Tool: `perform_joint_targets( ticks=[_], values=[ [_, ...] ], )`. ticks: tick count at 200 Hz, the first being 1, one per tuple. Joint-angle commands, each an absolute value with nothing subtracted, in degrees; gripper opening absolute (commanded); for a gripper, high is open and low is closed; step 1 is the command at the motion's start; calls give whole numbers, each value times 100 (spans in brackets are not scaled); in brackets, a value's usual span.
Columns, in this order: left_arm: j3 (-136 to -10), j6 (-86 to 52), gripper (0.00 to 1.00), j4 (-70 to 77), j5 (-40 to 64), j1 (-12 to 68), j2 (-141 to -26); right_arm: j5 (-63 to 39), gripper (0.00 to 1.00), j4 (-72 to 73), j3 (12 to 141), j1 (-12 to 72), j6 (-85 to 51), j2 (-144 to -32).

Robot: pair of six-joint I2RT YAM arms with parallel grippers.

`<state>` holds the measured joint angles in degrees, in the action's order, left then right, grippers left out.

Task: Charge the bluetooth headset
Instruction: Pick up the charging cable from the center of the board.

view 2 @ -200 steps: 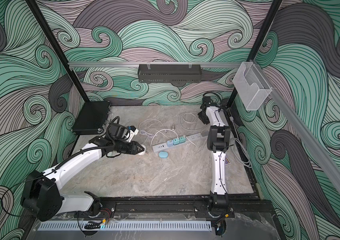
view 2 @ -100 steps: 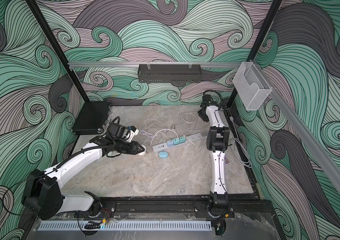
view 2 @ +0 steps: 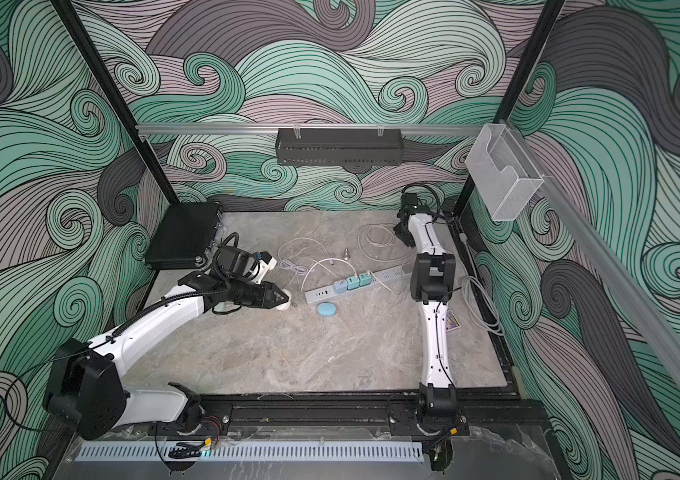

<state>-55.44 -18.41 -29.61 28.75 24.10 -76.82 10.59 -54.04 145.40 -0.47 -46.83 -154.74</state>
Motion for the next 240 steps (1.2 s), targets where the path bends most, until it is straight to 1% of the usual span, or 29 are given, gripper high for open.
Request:
perform_joint_targets(
  ticks=[1, 51, 77, 97, 115, 144, 154, 166, 180, 196, 207, 222, 240],
  values=[
    [-5744, -1739, 18, -2962, 2953, 2357, -7734, 1290, 23, -5533, 14674, -9, -4514, -15719],
    [-5739, -1720, 18, -2993, 2958, 2329, -7747, 1385, 22, -5529, 14709, 17, -4319, -15847],
    [-5740, -1723, 18, -2990, 2959, 2324, -7756, 1519, 14, -5544, 14638, 62, -4193, -15841],
    [-5731, -1723, 18, -2988, 2953, 2315, -7760, 1503, 9, -5548, 14589, 76, -4201, -15830],
    [-5731, -1715, 18, -2983, 2953, 2312, -7759, 1504, 0, -5538, 14628, 85, -4130, -15816],
    [-5720, -1695, 17, -2980, 2928, 2303, -7713, 1297, 0, -5393, 14551, 122, -3705, -15515],
    [-5717, -1688, 17, -2982, 2911, 2303, -7676, 1205, 0, -5272, 14359, 152, -3453, -15250],
    [-5696, -1686, 17, -2955, 2898, 2290, -7623, 1138, 0, -4948, 13824, 196, -3156, -14764],
    [-5672, -1734, 17, -2896, 2900, 2261, -7568, 956, 0, -4187, 12746, 234, -2882, -13918],
    [-5652, -1797, 17, -2803, 2933, 2229, -7507, 708, 0, -2997, 11218, 240, -2719, -12796],
    [-5641, -1837, 17, -2727, 2980, 2212, -7488, 523, 0, -2423, 10474, 247, -2636, -12173],
    [-5651, -1905, 17, -2665, 3064, 2169, -7467, 78, 0, -1820, 9662, 224, -2391, -11366],
    [-5677, -2019, 16, -2597, 3161, 2128, -7427, -559, 0, -1589, 8973, 212, -2087, -10567]
  ],
)
